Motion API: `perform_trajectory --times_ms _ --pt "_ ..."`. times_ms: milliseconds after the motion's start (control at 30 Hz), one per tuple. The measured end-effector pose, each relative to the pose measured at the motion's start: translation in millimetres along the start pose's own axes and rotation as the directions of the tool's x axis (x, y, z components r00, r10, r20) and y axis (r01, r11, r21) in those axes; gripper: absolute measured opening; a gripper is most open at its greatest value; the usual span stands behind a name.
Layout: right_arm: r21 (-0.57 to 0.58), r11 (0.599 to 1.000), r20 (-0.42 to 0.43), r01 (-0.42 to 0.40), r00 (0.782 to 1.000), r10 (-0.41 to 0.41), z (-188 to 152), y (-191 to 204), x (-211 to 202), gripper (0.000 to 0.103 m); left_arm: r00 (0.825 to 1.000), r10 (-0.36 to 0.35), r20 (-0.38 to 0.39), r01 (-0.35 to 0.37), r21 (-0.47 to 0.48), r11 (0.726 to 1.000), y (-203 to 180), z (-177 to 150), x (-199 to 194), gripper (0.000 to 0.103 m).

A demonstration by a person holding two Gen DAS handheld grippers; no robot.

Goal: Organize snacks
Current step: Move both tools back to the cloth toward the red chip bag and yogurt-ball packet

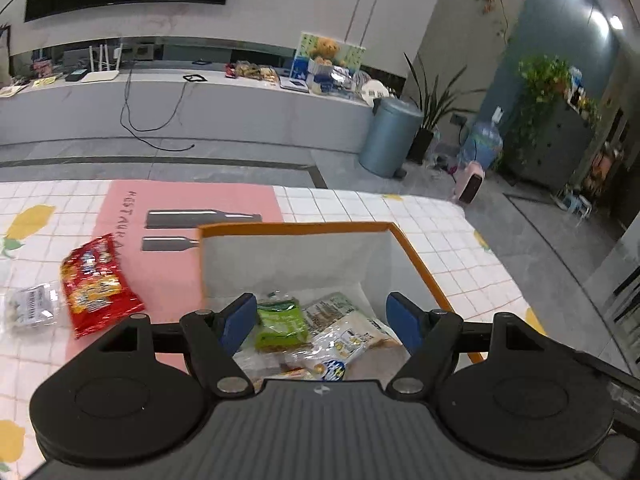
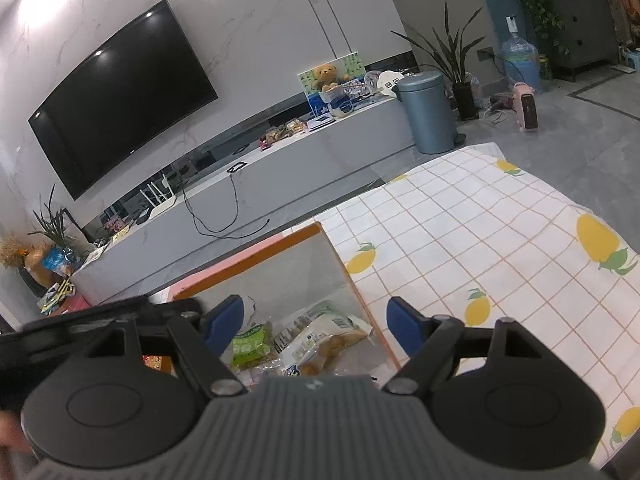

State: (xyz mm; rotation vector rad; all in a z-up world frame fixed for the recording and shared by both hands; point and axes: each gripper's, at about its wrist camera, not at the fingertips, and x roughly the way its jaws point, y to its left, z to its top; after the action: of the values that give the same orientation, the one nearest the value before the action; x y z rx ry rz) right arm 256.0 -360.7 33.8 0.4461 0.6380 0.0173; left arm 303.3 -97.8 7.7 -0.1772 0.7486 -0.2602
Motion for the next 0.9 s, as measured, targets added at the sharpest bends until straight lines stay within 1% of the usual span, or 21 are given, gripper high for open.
perform_trajectory --times_ms 100,267,400,533,633,733,900 --pt "-0.014 0.999 0.002 -0.035 0.999 0.035 -1.5 5.8 1.1 0.078 1.000 0.023 0.019 -0.023 -0.005 1.000 12.2 4.0 -19.3 0.087" --pt "-0.048 0.995 0.033 -0.089 0.995 0.090 -7.8 24.1 -0.3 0.078 0.997 0.059 0.045 -0.058 -0.021 0.998 40.8 5.9 -53.4 0.087" --pt "-0.091 0.988 0.047 -0.124 0.991 0.129 -15.9 44.7 -0.3 0.077 0.993 0.100 0.064 -0.098 -0.044 0.994 68.1 2.0 -79.5 0.087" --pt "-0.136 0.977 0.036 -0.165 0.985 0.171 -28.3 67.9 3.3 0.076 0.985 0.155 0.071 -0.150 -0.072 0.986 102.9 -4.0 -99.5 0.088" --pt "-0.182 0.963 0.014 -0.198 0.979 0.204 -40.5 86.7 8.2 0.076 0.979 0.197 0.059 -0.192 -0.092 0.977 128.2 -13.1 -106.7 0.088" --pt "-0.235 0.946 0.010 -0.223 0.973 0.231 -50.8 106.3 12.3 0.076 0.974 0.224 0.036 -0.219 -0.109 0.970 154.3 -23.2 -107.3 0.088" --pt "-0.303 0.913 0.025 -0.273 0.956 0.294 -66.1 135.4 16.0 0.076 0.965 0.262 0.021 -0.260 -0.079 0.962 184.1 -37.5 -89.1 0.088"
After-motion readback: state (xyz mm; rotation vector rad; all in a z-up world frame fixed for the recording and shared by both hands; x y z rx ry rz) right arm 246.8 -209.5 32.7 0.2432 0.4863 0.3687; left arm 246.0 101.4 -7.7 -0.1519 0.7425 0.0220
